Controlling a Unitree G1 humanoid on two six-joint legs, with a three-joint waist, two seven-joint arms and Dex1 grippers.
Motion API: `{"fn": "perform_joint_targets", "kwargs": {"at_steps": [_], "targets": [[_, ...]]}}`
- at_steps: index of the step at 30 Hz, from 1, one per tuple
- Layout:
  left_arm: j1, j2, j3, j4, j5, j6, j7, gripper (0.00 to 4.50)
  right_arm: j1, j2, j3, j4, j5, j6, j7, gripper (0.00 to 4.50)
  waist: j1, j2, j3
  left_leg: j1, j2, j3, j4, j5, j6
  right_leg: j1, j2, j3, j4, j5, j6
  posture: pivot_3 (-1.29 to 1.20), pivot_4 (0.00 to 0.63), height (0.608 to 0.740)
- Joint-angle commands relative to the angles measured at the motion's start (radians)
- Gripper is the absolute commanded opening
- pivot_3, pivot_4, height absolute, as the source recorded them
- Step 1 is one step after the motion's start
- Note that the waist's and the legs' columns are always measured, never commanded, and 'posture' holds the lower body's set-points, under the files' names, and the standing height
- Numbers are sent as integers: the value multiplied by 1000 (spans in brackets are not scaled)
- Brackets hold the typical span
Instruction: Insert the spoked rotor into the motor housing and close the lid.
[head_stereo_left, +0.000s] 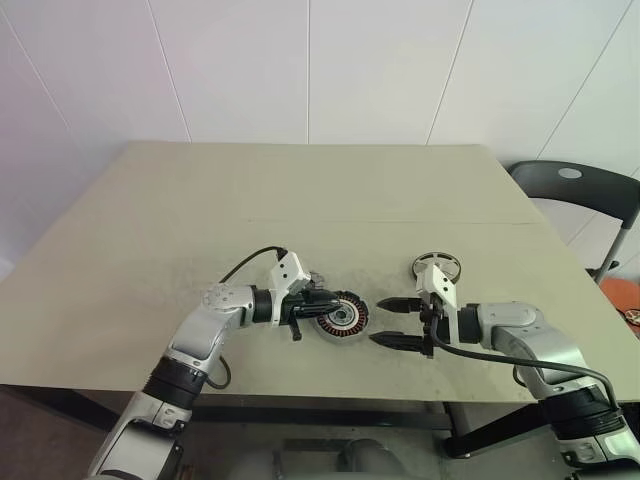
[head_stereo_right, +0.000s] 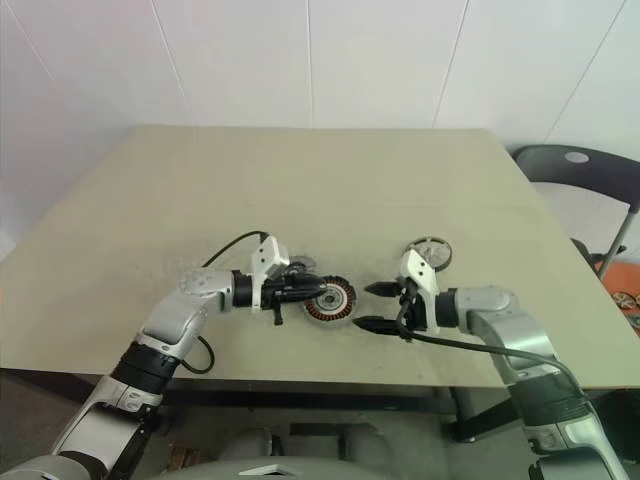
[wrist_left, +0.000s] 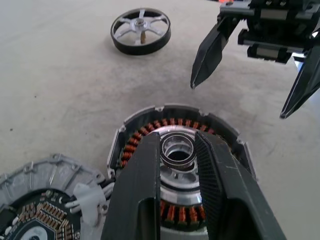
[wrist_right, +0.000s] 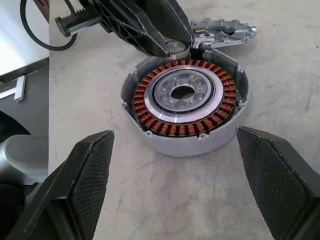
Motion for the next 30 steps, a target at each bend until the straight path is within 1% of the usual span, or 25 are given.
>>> {"fn": "perform_joint_targets", "kwargs": {"at_steps": [1,6,17,30], "targets": [[-36,-14,0,8,10,-31,-1,667,-5,6,-11,-39,8,-15,-6,4087,0,0,0,0,0,0,0,0,0,0,0,0,0,0,0,0,0,740],[-51,-37,-9,58,28,-55,-5,667,6,7,-16,-53,12,-11,-16,4087,0,0,0,0,0,0,0,0,0,0,0,0,0,0,0,0,0,740],[-47,-24,-16,47,37,-48,-27,667,19,5,-22,-61,14,-8,-27,4087,0,0,0,0,0,0,0,0,0,0,0,0,0,0,0,0,0,740],[-48,-45,-14,49,33,-38,-23,667,22,6,-20,-63,15,-8,-36,4087,0,0,0,0,0,0,0,0,0,0,0,0,0,0,0,0,0,740]]}}
